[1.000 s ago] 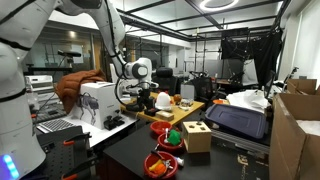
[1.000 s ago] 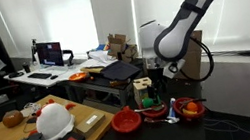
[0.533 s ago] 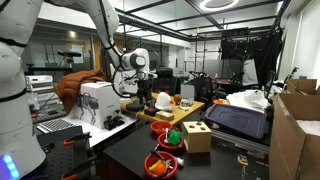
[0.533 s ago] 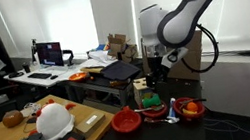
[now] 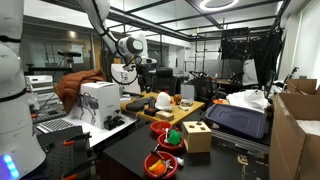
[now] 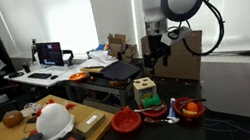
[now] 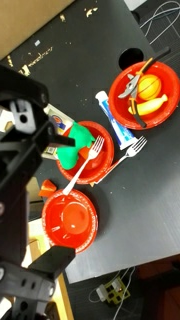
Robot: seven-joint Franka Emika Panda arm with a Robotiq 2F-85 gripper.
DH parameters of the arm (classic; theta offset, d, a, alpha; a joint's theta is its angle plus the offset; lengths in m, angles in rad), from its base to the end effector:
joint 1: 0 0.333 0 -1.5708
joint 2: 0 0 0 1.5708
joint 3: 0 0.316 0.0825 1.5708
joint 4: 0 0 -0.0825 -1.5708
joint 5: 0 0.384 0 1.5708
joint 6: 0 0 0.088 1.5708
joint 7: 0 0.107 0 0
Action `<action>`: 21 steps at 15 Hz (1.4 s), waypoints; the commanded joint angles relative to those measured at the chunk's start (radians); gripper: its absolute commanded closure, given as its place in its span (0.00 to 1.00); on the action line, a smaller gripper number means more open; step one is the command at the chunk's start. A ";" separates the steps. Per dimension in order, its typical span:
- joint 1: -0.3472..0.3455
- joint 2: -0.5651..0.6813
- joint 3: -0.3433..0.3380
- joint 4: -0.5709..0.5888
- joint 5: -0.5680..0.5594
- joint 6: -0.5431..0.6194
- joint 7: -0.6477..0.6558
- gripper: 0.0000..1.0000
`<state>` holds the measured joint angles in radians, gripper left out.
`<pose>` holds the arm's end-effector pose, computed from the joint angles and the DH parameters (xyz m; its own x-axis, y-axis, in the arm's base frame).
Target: Put the silver fork in the red bowl in the middle.
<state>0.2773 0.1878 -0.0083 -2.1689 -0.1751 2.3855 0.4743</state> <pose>0.5412 0.1476 0.3104 0.9943 -0.0752 0.0754 -0.0826 -0.9914 0.1014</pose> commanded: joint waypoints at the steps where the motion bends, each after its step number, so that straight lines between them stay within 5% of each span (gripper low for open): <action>1: -0.034 -0.137 0.036 -0.086 0.007 -0.032 0.032 0.00; 12: -0.127 -0.406 0.116 -0.176 0.115 -0.259 0.003 0.00; 21: -0.162 -0.490 0.113 -0.158 0.226 -0.424 -0.045 0.00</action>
<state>0.1405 -0.2622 0.0967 -2.3183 0.0076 2.0209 0.4682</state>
